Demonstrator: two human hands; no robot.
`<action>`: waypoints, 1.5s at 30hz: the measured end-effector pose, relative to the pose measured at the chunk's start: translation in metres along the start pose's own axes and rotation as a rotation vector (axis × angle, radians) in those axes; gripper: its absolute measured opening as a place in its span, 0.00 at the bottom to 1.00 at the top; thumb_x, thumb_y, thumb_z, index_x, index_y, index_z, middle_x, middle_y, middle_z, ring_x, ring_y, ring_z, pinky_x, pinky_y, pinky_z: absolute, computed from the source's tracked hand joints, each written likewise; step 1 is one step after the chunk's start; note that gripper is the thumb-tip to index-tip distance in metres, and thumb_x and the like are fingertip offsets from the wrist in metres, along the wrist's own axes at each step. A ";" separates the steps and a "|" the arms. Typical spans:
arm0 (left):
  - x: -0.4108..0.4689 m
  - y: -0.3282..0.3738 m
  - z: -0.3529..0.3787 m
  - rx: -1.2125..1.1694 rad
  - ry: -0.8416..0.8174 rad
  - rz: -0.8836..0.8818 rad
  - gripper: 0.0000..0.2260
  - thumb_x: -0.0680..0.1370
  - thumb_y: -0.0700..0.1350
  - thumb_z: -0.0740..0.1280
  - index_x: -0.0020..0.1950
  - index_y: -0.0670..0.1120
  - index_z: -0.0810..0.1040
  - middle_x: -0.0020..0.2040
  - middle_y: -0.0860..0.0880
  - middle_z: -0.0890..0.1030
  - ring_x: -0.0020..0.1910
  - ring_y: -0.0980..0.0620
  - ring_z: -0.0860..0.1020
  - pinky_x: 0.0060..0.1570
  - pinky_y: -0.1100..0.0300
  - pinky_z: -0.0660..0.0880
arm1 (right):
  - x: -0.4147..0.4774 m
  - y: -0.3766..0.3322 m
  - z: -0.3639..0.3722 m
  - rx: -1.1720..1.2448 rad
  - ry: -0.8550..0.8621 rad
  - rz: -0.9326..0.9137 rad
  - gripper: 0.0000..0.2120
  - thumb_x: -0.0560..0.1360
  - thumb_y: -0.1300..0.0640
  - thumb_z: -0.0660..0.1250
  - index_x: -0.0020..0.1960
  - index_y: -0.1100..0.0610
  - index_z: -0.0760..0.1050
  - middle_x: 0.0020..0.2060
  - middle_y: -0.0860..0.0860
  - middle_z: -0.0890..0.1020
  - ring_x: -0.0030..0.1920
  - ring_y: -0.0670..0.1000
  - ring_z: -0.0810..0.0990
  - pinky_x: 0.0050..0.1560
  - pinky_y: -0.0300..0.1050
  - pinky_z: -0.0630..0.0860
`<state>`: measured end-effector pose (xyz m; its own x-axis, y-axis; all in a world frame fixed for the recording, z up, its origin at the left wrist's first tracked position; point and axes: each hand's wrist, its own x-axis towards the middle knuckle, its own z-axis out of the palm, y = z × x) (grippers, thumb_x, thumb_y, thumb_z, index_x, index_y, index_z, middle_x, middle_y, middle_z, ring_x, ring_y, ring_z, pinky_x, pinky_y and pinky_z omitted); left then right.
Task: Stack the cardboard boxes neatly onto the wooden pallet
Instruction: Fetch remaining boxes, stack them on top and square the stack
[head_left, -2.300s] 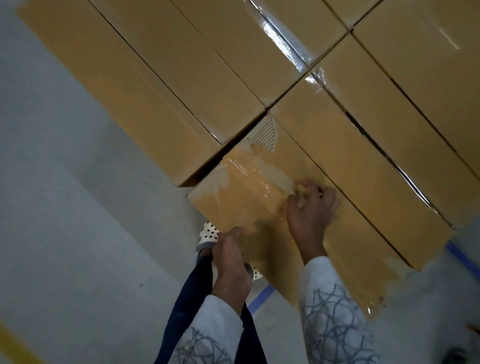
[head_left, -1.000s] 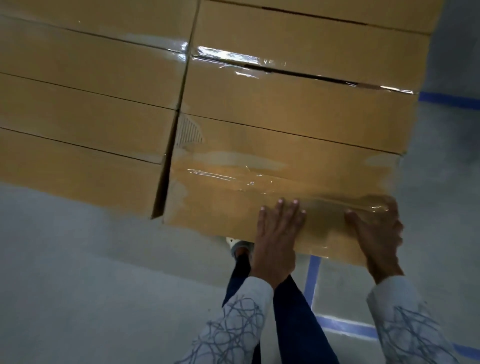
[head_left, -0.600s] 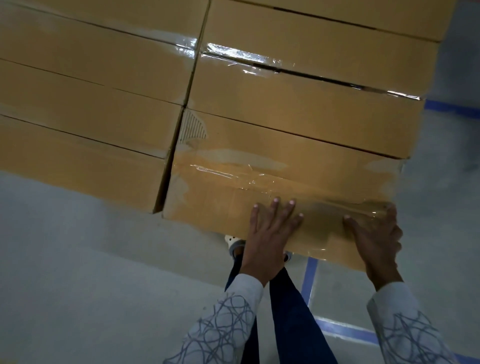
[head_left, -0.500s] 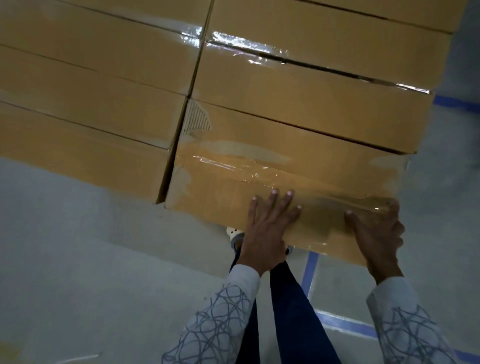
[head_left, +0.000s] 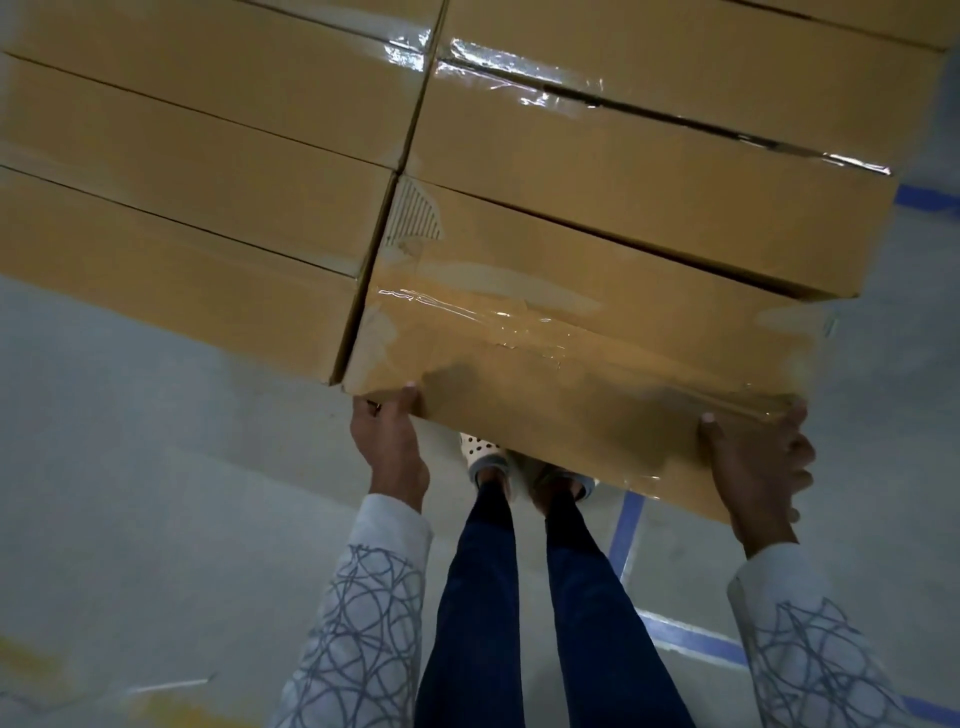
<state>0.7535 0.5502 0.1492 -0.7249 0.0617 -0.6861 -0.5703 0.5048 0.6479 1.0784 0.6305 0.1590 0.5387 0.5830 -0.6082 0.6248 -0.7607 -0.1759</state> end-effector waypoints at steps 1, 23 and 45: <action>0.000 0.001 -0.001 -0.001 -0.001 -0.003 0.21 0.74 0.36 0.75 0.67 0.42 0.80 0.64 0.46 0.82 0.62 0.45 0.79 0.69 0.47 0.74 | 0.000 0.001 0.001 0.001 0.001 0.003 0.49 0.75 0.39 0.72 0.82 0.43 0.42 0.79 0.59 0.55 0.75 0.68 0.59 0.68 0.77 0.59; 0.023 0.011 -0.004 -0.122 -0.031 -0.131 0.10 0.70 0.34 0.73 0.49 0.40 0.82 0.37 0.51 0.76 0.36 0.52 0.72 0.47 0.60 0.73 | 0.008 -0.006 0.019 -0.051 0.048 0.045 0.50 0.75 0.40 0.73 0.83 0.46 0.43 0.79 0.59 0.55 0.75 0.67 0.59 0.68 0.76 0.58; 0.001 0.008 0.003 0.283 0.051 0.106 0.20 0.78 0.48 0.69 0.69 0.47 0.74 0.74 0.45 0.70 0.71 0.46 0.71 0.69 0.56 0.67 | 0.003 -0.004 0.005 0.060 -0.049 -0.023 0.52 0.77 0.36 0.69 0.84 0.49 0.37 0.83 0.47 0.41 0.82 0.55 0.47 0.75 0.71 0.51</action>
<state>0.7499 0.5570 0.1530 -0.7969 0.0875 -0.5977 -0.3652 0.7184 0.5921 1.0746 0.6340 0.1538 0.4953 0.5868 -0.6406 0.6008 -0.7640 -0.2353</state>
